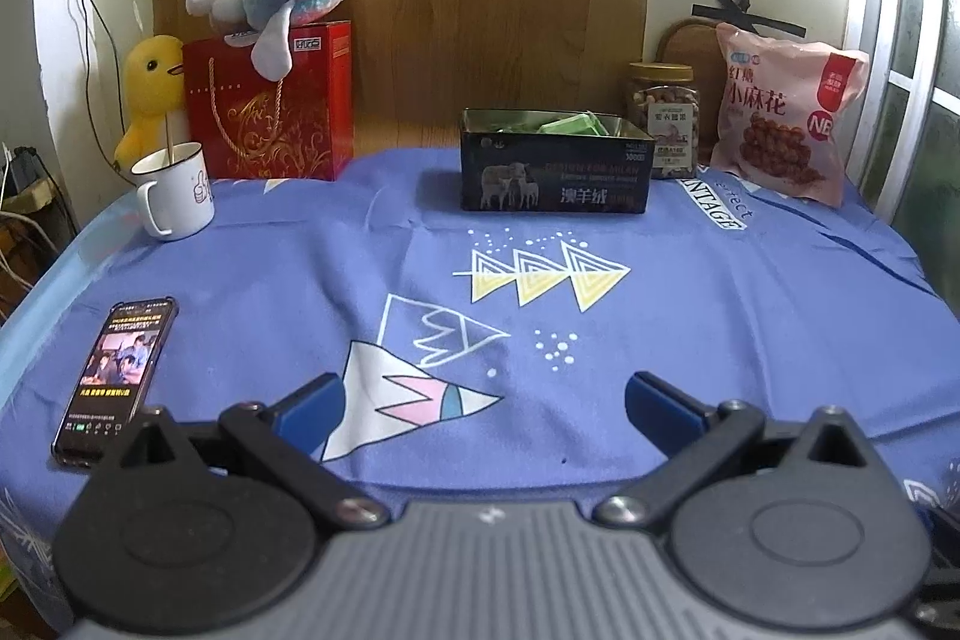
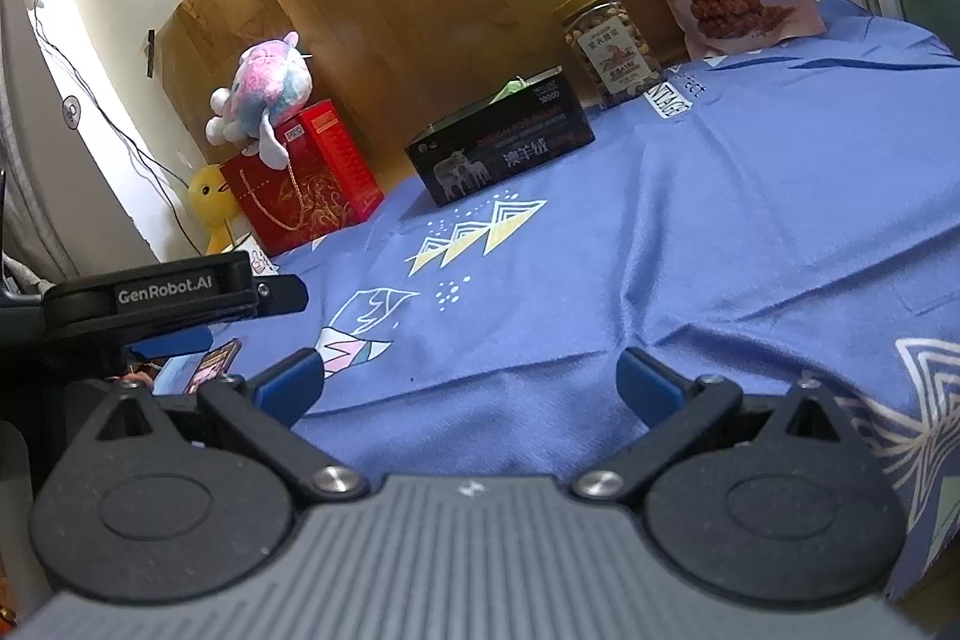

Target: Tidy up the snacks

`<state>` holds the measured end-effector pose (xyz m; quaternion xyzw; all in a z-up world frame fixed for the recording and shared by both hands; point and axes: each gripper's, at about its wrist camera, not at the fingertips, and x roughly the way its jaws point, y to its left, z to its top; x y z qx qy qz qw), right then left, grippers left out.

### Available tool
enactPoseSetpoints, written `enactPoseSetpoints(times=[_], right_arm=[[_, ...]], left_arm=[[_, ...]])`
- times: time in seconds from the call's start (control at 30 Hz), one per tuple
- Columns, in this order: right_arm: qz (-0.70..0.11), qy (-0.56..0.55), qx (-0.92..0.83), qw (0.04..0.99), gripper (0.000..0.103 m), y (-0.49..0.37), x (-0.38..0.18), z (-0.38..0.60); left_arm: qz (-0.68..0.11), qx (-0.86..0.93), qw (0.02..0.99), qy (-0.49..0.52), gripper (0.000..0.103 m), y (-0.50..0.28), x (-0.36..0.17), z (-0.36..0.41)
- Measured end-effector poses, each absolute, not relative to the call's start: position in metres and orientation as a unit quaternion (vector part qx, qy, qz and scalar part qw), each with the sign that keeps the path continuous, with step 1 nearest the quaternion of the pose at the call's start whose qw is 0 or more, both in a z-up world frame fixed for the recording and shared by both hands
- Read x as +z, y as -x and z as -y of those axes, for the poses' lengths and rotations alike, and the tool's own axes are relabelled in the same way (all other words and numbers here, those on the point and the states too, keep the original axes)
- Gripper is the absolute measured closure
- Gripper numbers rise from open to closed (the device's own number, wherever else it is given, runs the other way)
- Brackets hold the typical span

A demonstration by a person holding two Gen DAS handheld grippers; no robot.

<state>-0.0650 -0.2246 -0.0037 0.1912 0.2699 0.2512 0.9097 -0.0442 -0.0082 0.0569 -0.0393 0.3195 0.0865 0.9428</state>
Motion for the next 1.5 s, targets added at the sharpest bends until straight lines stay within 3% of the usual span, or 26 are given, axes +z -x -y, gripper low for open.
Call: enactPoseSetpoints(times=[1.5], right_arm=[[-0.265, -0.183, 0.252, 0.913, 0.000, 0.075, 0.000, 0.220]], left_arm=[[-0.294, 0.080, 0.951, 0.050, 0.000, 0.059, 0.069, 0.005]])
